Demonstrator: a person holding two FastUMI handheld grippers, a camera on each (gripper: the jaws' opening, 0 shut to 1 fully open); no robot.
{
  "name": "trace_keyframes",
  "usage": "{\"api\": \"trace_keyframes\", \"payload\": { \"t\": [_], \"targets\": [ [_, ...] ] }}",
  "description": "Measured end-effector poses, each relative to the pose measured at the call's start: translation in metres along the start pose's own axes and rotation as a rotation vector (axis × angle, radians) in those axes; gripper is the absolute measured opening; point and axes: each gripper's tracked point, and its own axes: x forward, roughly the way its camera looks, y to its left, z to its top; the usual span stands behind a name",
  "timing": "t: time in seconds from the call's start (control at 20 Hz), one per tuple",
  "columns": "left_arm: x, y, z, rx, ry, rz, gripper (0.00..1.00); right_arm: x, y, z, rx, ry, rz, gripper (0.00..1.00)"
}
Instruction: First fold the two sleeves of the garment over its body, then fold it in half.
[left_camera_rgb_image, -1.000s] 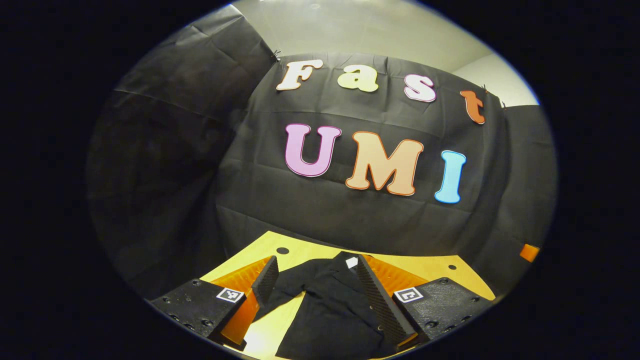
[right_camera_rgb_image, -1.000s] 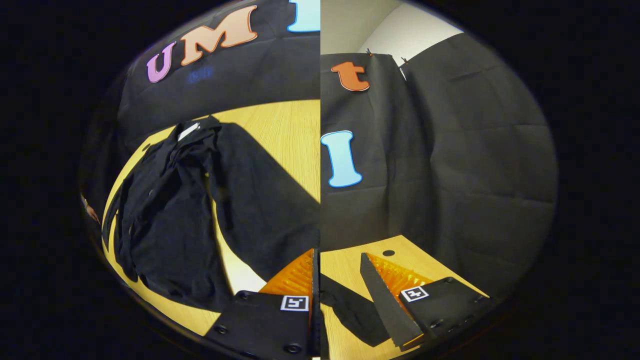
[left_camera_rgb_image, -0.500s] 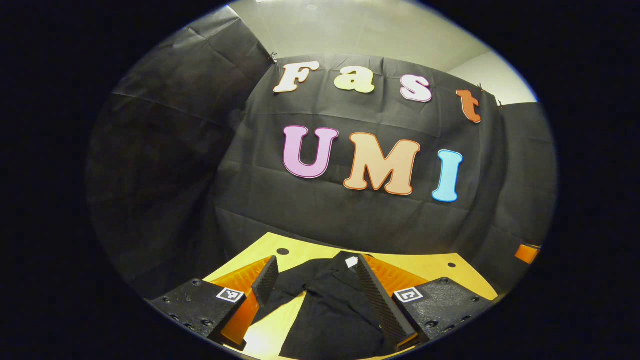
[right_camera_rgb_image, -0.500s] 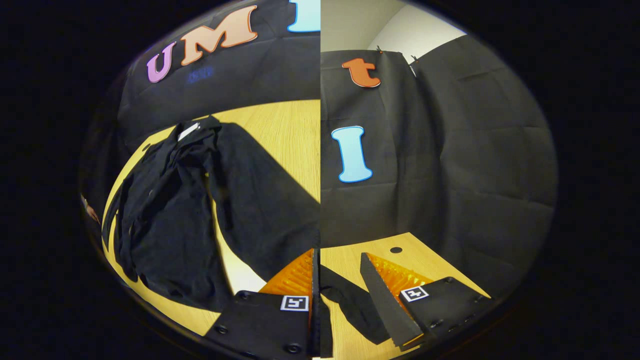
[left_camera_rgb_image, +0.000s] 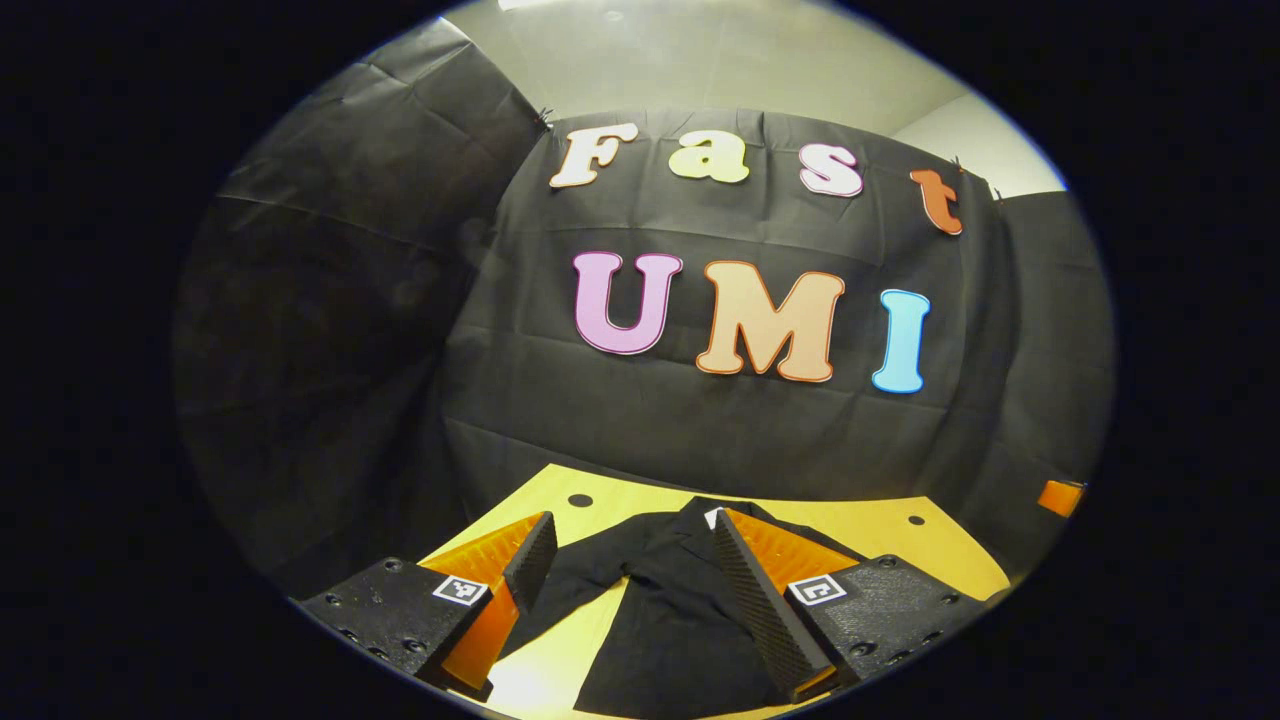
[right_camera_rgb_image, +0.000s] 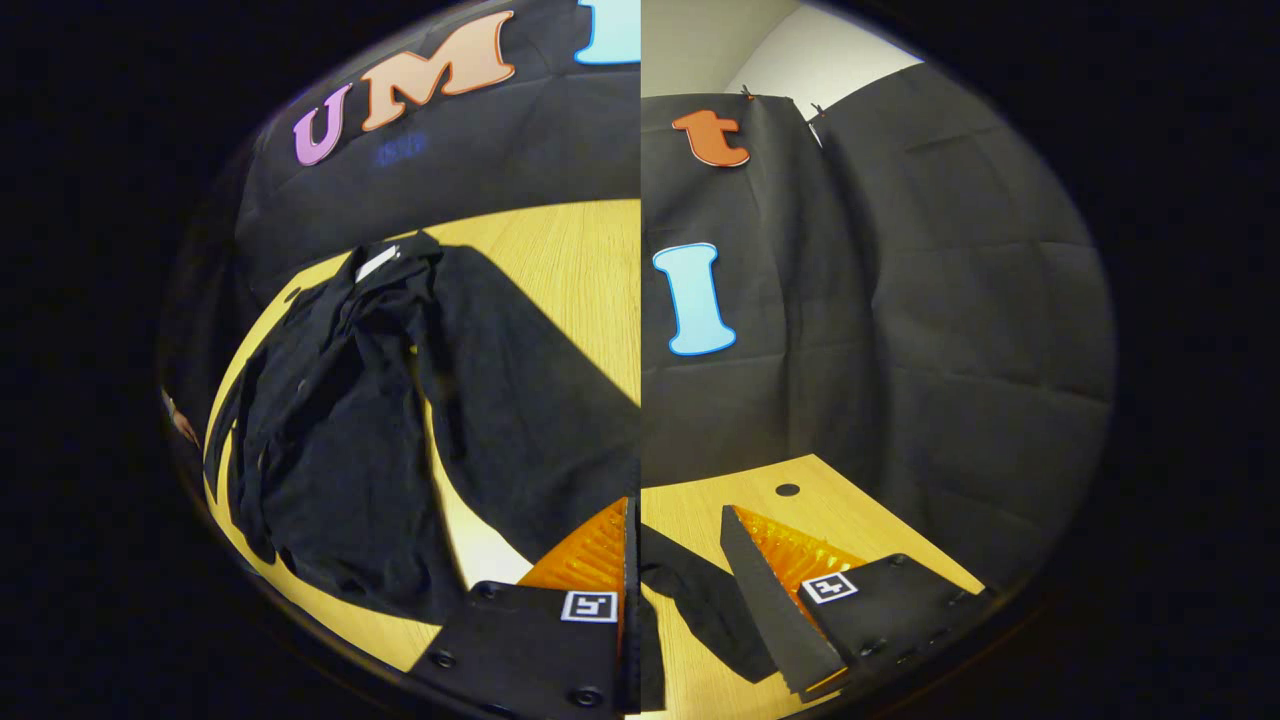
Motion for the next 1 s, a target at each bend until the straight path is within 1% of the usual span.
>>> {"api": "trace_keyframes", "payload": {
  "t": [0.05, 0.15, 0.3, 0.55, 0.8, 0.85, 1.0],
  "targets": [
    [0.000, 0.001, -0.002, -0.001, 0.003, 0.002, 0.92, 0.001, 0.000, -0.001, -0.002, 0.004, 0.000, 0.52],
    [-0.002, 0.004, -0.003, 0.006, 0.007, 0.007, 0.93, 0.001, -0.002, -0.005, -0.017, 0.017, -0.002, 0.52],
    [-0.004, 0.007, -0.003, 0.022, 0.009, 0.018, 0.92, 0.000, -0.005, -0.009, -0.030, 0.025, -0.009, 0.52],
    [-0.002, 0.006, -0.007, 0.003, 0.019, 0.024, 0.92, 0.000, -0.008, -0.010, -0.029, 0.035, -0.010, 0.52],
    [-0.003, 0.010, -0.012, -0.024, 0.027, 0.037, 0.92, 0.000, -0.028, -0.006, -0.056, 0.042, -0.054, 0.52],
    [-0.003, 0.013, -0.012, -0.024, 0.029, 0.044, 0.93, 0.001, -0.032, -0.007, -0.055, 0.044, -0.061, 0.52],
    [-0.002, 0.021, -0.012, -0.019, 0.028, 0.068, 0.92, 0.005, -0.050, -0.014, -0.064, 0.059, -0.096, 0.52]
  ]
}}
